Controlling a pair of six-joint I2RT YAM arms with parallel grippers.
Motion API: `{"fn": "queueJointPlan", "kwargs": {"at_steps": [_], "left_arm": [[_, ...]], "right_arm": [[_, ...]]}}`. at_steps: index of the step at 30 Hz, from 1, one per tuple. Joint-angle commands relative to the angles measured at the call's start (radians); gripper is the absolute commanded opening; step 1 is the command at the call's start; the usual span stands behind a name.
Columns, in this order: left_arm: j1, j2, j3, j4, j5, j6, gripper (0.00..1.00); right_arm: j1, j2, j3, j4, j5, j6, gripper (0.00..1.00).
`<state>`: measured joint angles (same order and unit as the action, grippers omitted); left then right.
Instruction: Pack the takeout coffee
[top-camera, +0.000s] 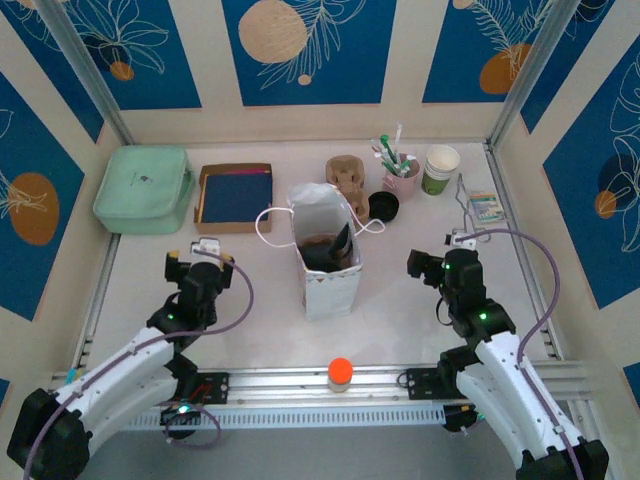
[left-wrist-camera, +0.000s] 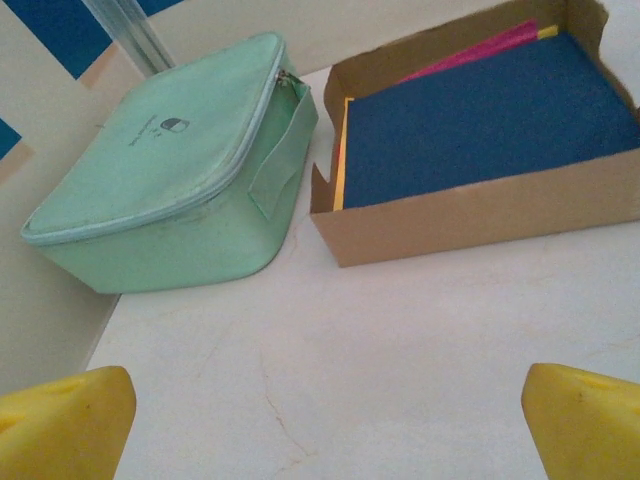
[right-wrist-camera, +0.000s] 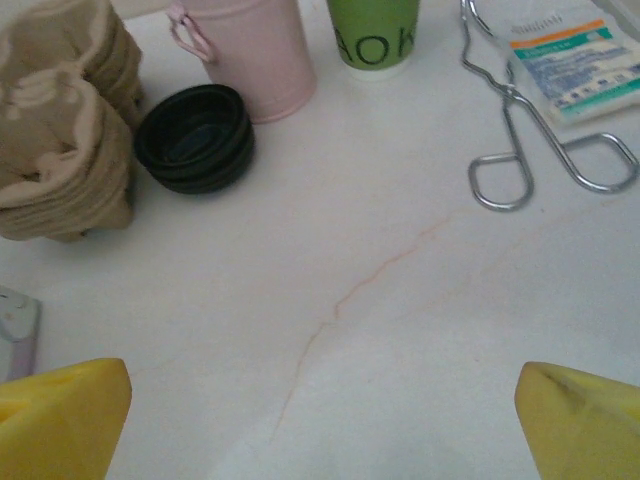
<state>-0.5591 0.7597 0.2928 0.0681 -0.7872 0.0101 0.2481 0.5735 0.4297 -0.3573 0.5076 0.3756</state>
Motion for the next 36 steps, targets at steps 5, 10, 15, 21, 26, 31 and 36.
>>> {"fn": "queueJointPlan", "kwargs": {"at_steps": [5, 10, 15, 21, 26, 31, 36], "left_arm": [[-0.025, 0.024, -0.06, 0.064, -0.018, 0.004, 1.0], [-0.041, -0.001, -0.072, 0.062, -0.027, 0.01, 1.0], [-0.06, -0.026, -0.082, 0.058, -0.055, 0.013, 1.0], [-0.095, -0.052, -0.089, 0.047, -0.076, 0.024, 1.0], [-0.097, -0.015, -0.08, 0.06, -0.078, 0.027, 1.0], [-0.097, 0.018, -0.07, 0.068, -0.089, 0.025, 1.0], [-0.096, 0.009, -0.073, 0.071, -0.105, 0.017, 1.0]], "right_arm": [[0.002, 0.011, -0.028, 0.054, 0.074, 0.014, 0.99], [0.003, 0.048, -0.024, 0.087, 0.093, -0.011, 0.99], [0.028, 0.06, -0.083, 0.145, 0.163, -0.042, 0.99], [0.065, 0.05, -0.159, 0.181, 0.178, -0.042, 0.99], [0.074, 0.101, -0.151, 0.207, 0.19, -0.047, 0.99], [0.067, 0.169, -0.146, 0.287, 0.194, -0.057, 0.99], [0.037, 0.261, -0.129, 0.364, 0.163, -0.069, 0.99]]}}
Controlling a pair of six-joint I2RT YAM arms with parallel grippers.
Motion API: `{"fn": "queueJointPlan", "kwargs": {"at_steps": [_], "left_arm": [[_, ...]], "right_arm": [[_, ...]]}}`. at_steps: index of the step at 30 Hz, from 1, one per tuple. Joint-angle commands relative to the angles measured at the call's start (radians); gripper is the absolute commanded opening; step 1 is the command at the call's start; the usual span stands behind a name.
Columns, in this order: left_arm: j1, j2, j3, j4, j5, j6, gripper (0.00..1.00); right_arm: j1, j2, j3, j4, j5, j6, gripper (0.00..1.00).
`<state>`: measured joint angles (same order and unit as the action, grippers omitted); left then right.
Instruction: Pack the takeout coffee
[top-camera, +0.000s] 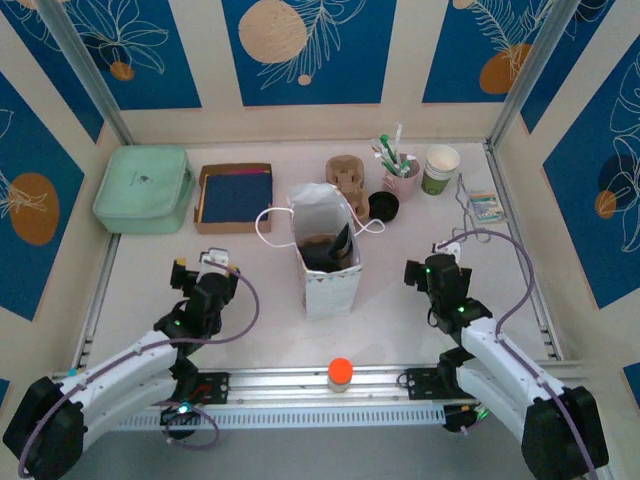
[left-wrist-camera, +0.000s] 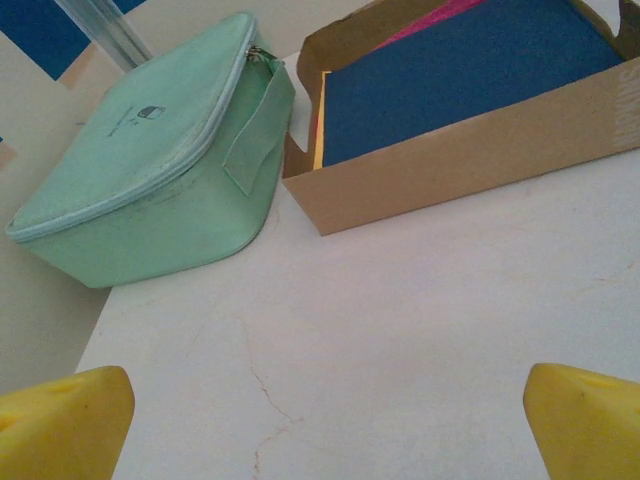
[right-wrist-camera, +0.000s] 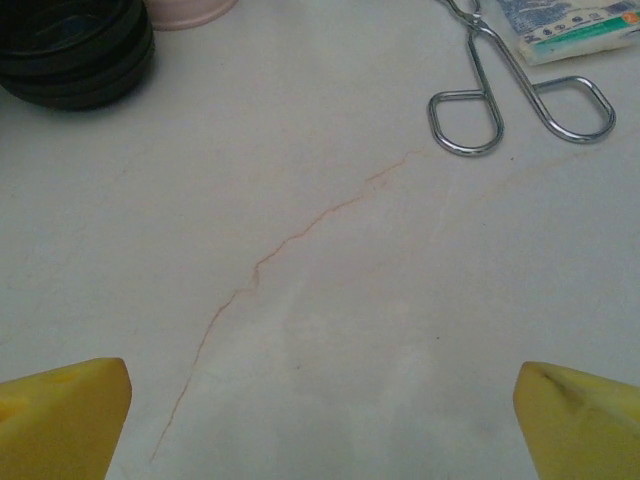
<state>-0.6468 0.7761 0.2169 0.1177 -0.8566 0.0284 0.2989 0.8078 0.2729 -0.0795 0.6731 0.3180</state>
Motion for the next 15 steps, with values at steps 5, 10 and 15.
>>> {"fn": "queueJointPlan", "kwargs": {"at_steps": [5, 10, 15], "left_arm": [[-0.008, -0.009, -0.002, 0.034, -0.047, -0.003, 0.99], [-0.007, -0.008, -0.009, 0.059, -0.061, 0.0, 0.99], [-0.004, 0.002, -0.013, 0.086, -0.065, 0.004, 0.99]], "right_arm": [[-0.038, 0.085, 0.039, 0.144, -0.022, -0.019, 0.99], [-0.05, 0.11, 0.046, 0.166, -0.029, -0.019, 0.99], [-0.063, 0.132, 0.05, 0.19, -0.036, -0.021, 0.99]]}}
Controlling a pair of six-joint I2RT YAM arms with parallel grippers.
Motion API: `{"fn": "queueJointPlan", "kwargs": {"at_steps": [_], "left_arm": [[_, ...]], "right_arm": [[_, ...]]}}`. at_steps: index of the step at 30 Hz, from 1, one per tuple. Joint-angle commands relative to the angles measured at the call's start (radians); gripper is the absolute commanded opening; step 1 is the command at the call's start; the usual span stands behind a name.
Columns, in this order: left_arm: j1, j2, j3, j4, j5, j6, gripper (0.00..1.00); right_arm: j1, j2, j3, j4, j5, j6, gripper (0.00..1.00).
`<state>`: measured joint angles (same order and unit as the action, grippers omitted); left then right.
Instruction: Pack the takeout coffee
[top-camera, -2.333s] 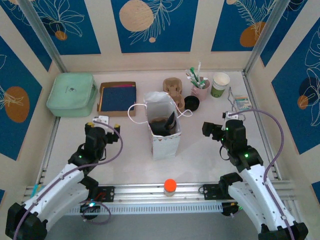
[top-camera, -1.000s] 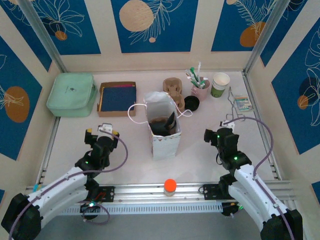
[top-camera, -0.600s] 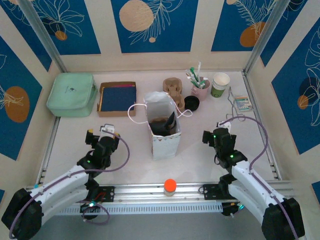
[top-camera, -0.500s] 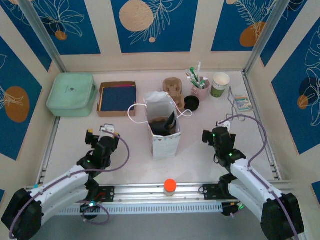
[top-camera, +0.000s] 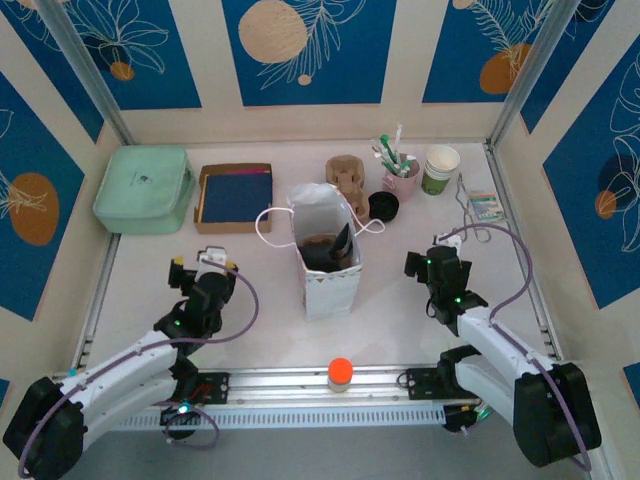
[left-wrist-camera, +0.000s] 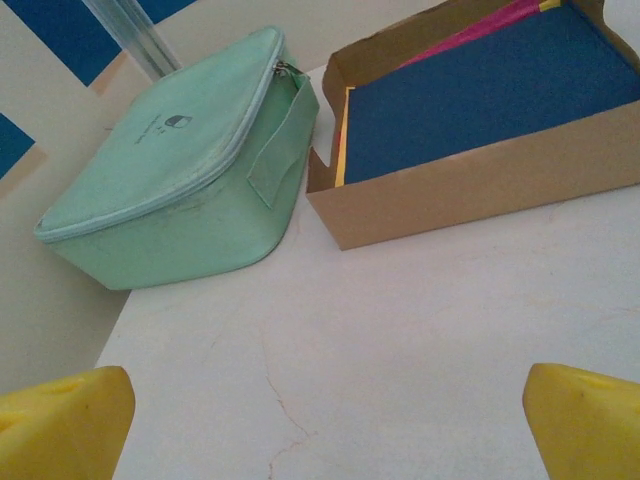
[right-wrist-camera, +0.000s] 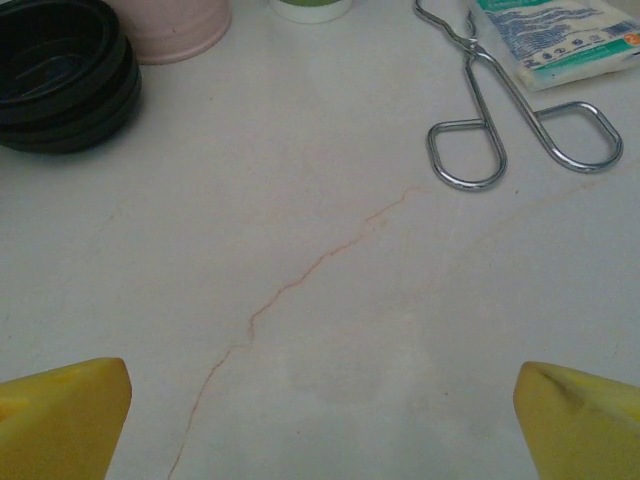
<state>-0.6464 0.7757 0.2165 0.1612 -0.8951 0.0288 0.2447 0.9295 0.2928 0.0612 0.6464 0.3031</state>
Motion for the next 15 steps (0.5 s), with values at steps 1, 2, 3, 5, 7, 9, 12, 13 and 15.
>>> {"fn": "queueJointPlan", "kwargs": {"at_steps": [1, 2, 3, 5, 7, 9, 12, 13, 15], "left_arm": [[-0.002, 0.004, -0.014, 0.048, -0.028, 0.005, 0.99], [-0.001, 0.006, -0.015, 0.054, -0.028, 0.005, 0.99], [0.001, 0.009, -0.016, 0.063, -0.029, 0.006, 0.99], [0.008, 0.014, -0.02, 0.082, -0.024, 0.011, 0.99], [0.017, 0.022, -0.019, 0.095, -0.015, 0.013, 0.99], [0.026, 0.033, -0.018, 0.108, -0.006, 0.013, 0.99], [0.043, 0.055, -0.017, 0.135, 0.008, 0.014, 0.99], [0.049, 0.066, -0.015, 0.146, 0.013, 0.015, 0.99], [0.061, 0.086, -0.013, 0.167, 0.023, 0.017, 0.99]], "right_arm": [[-0.013, 0.018, 0.032, 0.053, -0.011, -0.006, 0.99], [-0.014, 0.022, 0.034, 0.057, -0.012, -0.006, 0.99], [-0.019, 0.028, 0.035, 0.06, -0.017, -0.006, 0.99], [-0.025, 0.036, 0.038, 0.065, -0.023, -0.007, 1.0], [-0.031, 0.043, 0.041, 0.07, -0.026, -0.006, 1.0], [-0.034, 0.046, 0.041, 0.073, -0.027, -0.007, 1.0], [-0.037, 0.048, 0.04, 0.085, -0.029, -0.009, 1.0], [-0.038, 0.049, 0.04, 0.088, -0.031, -0.01, 1.0], [-0.043, 0.055, 0.04, 0.096, -0.034, -0.012, 1.0]]}}
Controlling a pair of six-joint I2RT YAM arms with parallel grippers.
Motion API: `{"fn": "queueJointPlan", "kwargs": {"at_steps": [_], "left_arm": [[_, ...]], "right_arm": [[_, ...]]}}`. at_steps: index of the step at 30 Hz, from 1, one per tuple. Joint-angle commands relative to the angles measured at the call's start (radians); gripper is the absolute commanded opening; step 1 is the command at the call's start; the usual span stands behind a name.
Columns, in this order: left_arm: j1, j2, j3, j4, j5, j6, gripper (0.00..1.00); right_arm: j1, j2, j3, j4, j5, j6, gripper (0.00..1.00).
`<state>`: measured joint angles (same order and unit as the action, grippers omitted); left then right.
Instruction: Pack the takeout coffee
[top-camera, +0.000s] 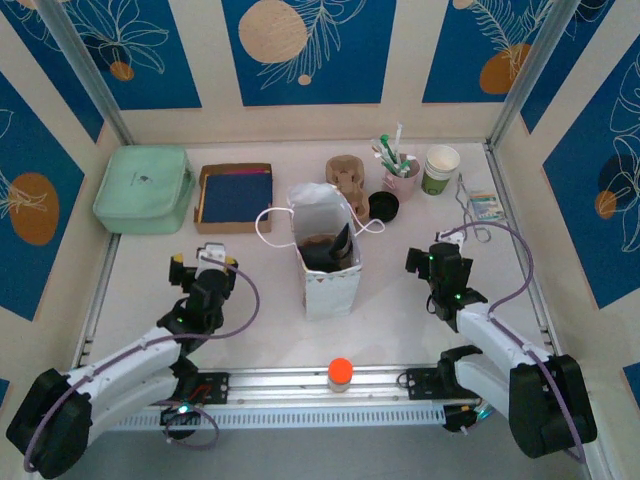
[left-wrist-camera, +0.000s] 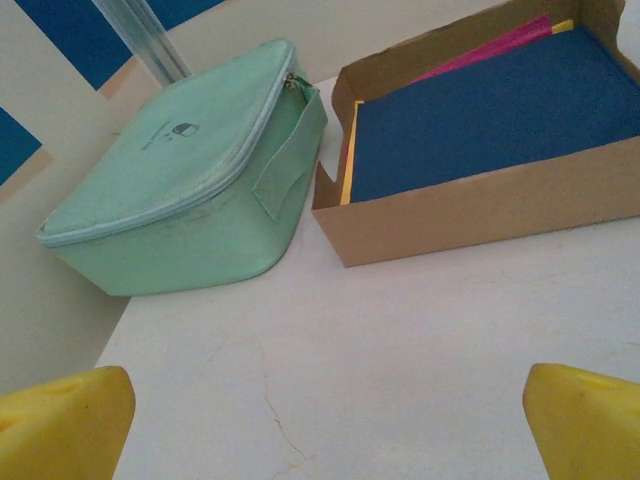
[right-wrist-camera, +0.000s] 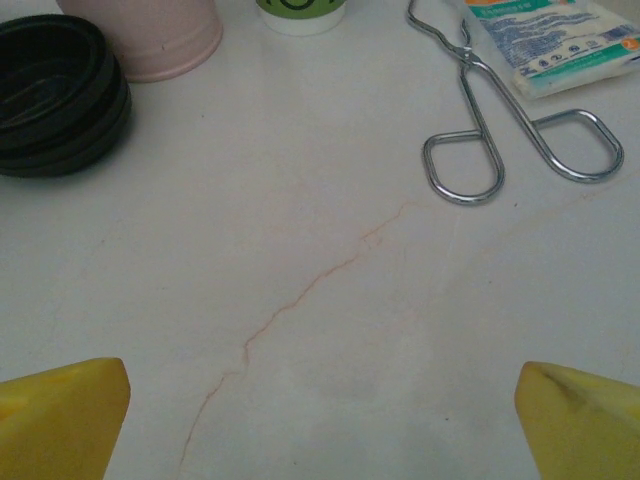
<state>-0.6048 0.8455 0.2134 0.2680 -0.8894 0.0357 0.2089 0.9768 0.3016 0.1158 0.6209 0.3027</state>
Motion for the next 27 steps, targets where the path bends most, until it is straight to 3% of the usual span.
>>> {"fn": "queueJointPlan", "kwargs": {"at_steps": [1, 17, 27], "left_arm": [[0.029, 0.028, -0.005, 0.066, 0.024, 0.009, 0.99], [0.145, 0.068, -0.016, 0.166, 0.105, 0.001, 0.99], [0.173, 0.107, -0.023, 0.241, 0.129, 0.015, 0.99]], "right_arm": [[-0.008, 0.014, 0.033, 0.046, -0.01, -0.012, 1.0], [-0.027, 0.066, 0.046, 0.1, -0.017, -0.024, 1.0], [-0.036, 0.107, 0.054, 0.152, -0.017, -0.039, 1.0]]}}
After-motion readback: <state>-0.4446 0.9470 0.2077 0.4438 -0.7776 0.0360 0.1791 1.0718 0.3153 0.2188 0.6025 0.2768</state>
